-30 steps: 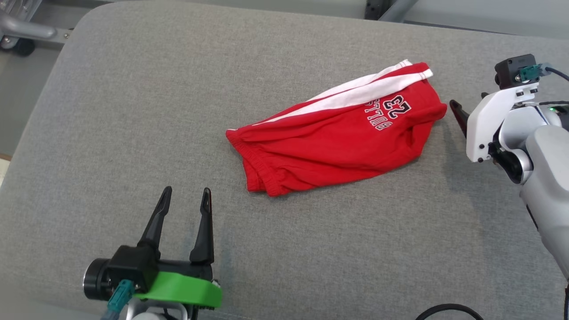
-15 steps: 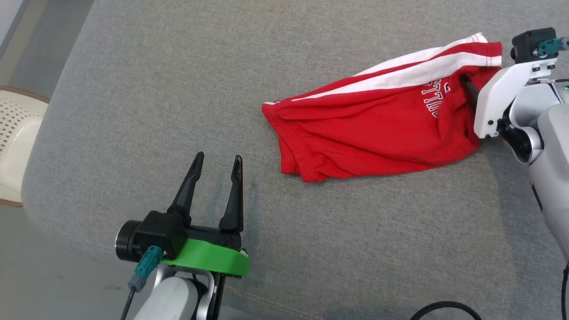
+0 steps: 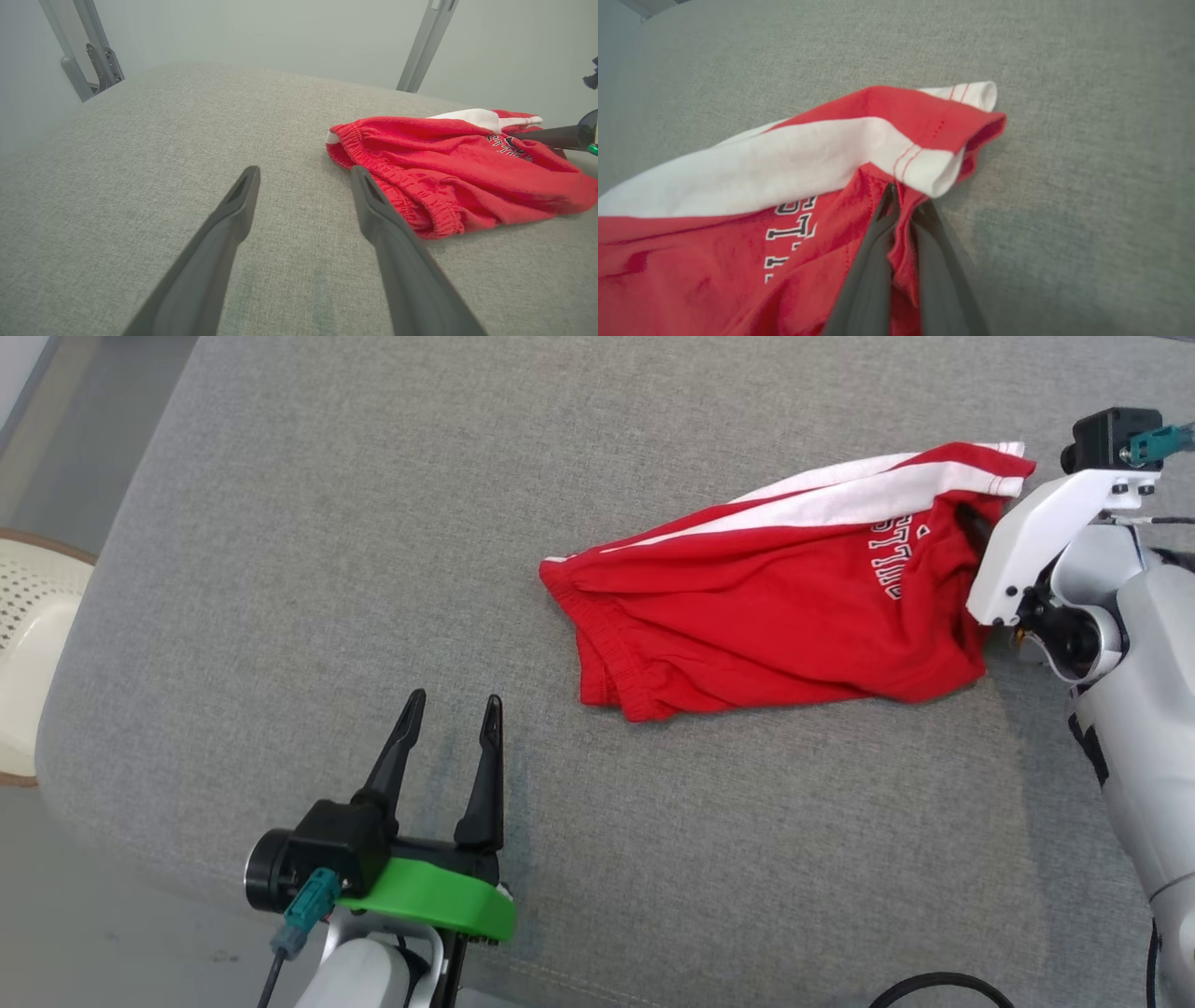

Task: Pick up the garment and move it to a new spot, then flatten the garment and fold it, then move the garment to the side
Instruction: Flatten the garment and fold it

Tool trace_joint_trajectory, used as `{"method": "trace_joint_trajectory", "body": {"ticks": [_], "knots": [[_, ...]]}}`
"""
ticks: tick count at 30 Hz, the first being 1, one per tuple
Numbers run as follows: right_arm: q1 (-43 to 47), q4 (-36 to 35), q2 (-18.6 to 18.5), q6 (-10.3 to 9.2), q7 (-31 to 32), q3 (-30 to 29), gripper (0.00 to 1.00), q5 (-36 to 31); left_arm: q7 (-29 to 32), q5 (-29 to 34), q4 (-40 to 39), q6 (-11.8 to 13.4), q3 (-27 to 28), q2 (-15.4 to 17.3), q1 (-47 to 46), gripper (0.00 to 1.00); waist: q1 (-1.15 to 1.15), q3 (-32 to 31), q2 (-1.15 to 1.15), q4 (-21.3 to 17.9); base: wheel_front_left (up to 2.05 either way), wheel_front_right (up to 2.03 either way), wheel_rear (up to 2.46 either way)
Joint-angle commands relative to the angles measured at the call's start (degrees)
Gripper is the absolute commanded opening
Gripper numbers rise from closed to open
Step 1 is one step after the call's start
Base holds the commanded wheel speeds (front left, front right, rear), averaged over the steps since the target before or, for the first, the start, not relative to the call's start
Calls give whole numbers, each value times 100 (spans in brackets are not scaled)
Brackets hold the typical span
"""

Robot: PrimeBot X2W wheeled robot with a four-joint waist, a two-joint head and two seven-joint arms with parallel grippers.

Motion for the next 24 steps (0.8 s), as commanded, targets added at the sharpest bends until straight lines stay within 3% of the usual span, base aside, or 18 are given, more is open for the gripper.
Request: {"method": "trace_joint_trajectory", "body": {"ticks": [1, 11, 18, 24], "knots": [[269, -29, 92, -7, 106, -70, 0, 189, 2, 76, 46, -29, 51, 57, 125, 100, 0, -326, 68, -317, 0, 0, 0], [1336, -1098, 309, -6, 759, -1065, 0, 1249, 95, 90, 130, 18, 136, 436, 660, 100, 0, -1142, 68, -1312, 0, 0, 0], [2294, -1386, 224, -5, 1149, -2404, 0, 977, 322, 118, -33, -23, -50, 535, 866, 100, 0, -1252, 68, -1650, 0, 0, 0], [2509, -1553, 463, -4, 1015, -3178, 0, 665, 347, 79, -75, 60, -144, 499, 1029, 100, 0, -1220, 68, -1673, 0, 0, 0]]}}
